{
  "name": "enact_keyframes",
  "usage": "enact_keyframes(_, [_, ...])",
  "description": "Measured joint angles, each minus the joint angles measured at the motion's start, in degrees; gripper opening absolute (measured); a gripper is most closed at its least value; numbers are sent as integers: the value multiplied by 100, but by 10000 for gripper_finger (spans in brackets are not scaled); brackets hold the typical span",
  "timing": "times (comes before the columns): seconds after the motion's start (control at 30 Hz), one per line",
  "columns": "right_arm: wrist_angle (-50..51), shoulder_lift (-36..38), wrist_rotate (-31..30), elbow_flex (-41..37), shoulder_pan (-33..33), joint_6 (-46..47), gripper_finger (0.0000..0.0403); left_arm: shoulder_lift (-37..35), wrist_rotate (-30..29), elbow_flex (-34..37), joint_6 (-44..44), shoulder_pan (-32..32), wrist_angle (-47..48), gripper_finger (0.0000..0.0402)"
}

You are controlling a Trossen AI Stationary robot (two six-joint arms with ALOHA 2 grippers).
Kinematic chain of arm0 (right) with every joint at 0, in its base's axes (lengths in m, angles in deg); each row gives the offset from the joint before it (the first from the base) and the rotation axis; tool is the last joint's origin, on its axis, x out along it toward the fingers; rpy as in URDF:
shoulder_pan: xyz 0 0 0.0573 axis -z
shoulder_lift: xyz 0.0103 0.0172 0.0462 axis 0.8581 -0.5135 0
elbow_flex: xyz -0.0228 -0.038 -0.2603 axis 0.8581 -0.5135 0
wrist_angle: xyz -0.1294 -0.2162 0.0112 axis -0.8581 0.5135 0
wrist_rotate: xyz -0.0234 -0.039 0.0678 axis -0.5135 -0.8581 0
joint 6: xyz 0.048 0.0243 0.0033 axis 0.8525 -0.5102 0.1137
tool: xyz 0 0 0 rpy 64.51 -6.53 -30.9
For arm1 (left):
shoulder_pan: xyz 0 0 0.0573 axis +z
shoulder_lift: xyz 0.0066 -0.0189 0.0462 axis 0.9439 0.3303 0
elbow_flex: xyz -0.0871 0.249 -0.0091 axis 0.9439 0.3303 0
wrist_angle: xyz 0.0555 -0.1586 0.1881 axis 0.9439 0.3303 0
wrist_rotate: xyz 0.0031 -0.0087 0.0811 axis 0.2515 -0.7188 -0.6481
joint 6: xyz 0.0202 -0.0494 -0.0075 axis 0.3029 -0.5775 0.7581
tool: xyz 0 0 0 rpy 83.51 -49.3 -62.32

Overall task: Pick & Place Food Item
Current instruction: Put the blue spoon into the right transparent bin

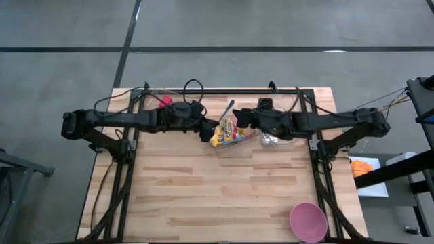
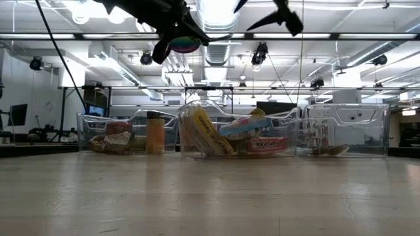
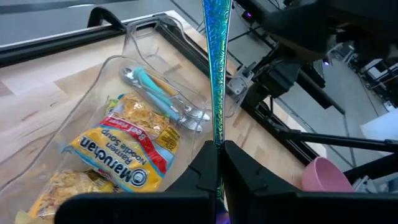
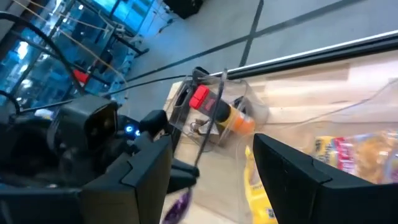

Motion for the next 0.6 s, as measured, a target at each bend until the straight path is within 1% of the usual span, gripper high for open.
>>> enact_keyframes(0.07, [-289, -102, 235, 1, 133, -50, 221, 0, 0, 0, 2, -33, -11, 8])
enact_keyframes(0.17, [-528, -247, 364, 1, 266, -38, 221, 0, -1, 0, 28, -77, -27, 8])
enact_keyframes(0.33, [-540, -372, 369, -1, 373, 136, 221, 0, -2, 0, 44, -114, -35, 8])
enact_keyframes(0.6, [-646, -421, 401, -1, 505, 81, 221, 0, 0, -6, 61, -166, -72, 8])
